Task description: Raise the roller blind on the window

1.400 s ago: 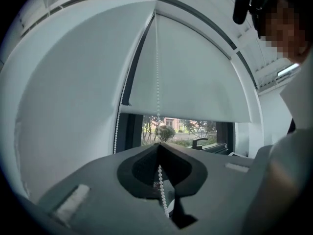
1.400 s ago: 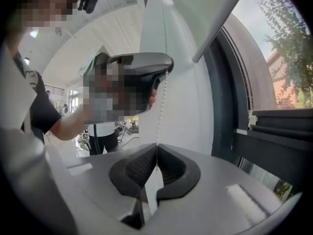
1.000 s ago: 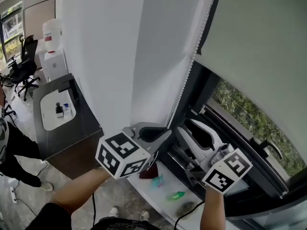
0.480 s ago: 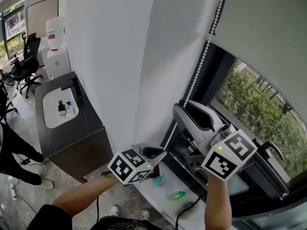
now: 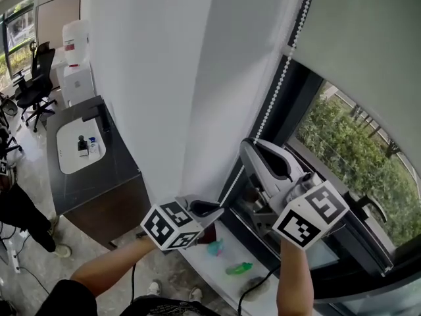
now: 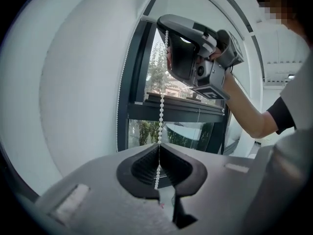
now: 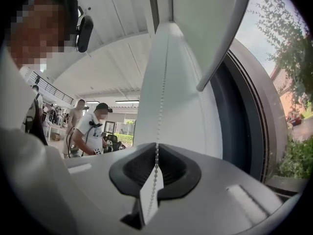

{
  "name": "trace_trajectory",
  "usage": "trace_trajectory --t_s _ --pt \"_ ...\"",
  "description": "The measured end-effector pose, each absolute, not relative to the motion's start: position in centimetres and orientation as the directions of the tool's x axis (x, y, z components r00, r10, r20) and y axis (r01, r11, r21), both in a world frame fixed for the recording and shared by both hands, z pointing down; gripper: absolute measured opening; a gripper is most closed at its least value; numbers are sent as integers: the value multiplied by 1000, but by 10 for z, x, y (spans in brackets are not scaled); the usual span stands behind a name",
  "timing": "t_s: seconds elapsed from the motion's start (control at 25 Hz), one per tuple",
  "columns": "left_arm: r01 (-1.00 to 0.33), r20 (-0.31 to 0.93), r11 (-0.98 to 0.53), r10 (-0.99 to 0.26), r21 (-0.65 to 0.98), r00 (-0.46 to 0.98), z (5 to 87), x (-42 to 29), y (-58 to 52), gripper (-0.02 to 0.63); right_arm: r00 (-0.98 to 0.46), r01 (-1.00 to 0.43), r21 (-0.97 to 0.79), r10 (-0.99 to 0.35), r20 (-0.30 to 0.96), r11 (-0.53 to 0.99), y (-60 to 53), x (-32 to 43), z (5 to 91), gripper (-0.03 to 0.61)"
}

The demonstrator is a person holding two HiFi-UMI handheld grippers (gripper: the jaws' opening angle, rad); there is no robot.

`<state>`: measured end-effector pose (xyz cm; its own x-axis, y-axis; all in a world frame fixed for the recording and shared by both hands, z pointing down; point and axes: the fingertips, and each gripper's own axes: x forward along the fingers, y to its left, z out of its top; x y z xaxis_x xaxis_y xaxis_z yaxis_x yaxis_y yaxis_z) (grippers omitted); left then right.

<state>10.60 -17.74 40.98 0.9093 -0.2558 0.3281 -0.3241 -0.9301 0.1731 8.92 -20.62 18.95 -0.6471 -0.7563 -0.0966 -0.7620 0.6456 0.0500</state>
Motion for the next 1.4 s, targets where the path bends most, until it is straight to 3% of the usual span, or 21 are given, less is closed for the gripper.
trace_trajectory --t_s 0.04,0.16,0.28,0.4,0.76,1.08,1.28,1.4 --pt "-325 319 -930 -260 170 911 406 103 -177 15 -648 -762 52 -756 -98 646 -206 89 190 18" --pt "-333 174 -914 -298 234 939 369 91 -180 104 -643 -766 65 -763 -67 640 -206 94 201 18" --pt "-313 7 -908 -324 277 946 312 81 -186 106 -641 -767 37 -767 -25 640 -207 102 229 18" --pt "-313 -64 -922 -335 228 940 269 79 -190 106 -633 -774 12 -774 3 633 -206 104 257 18" --pt "-337 -135 -938 -344 75 929 200 105 -200 118 -615 -781 35 -778 130 623 -200 94 328 18" --pt "-354 -116 -935 -353 12 929 194 117 -204 102 -613 -783 -35 -761 212 621 -195 92 379 18" --pt "-371 -123 -929 -369 2 921 195 115 -210 15 -618 -779 -40 -756 216 626 -194 89 380 18" --pt "-364 -134 -931 -366 38 921 195 115 -212 17 -619 -783 -80 -759 203 617 -193 94 380 18"
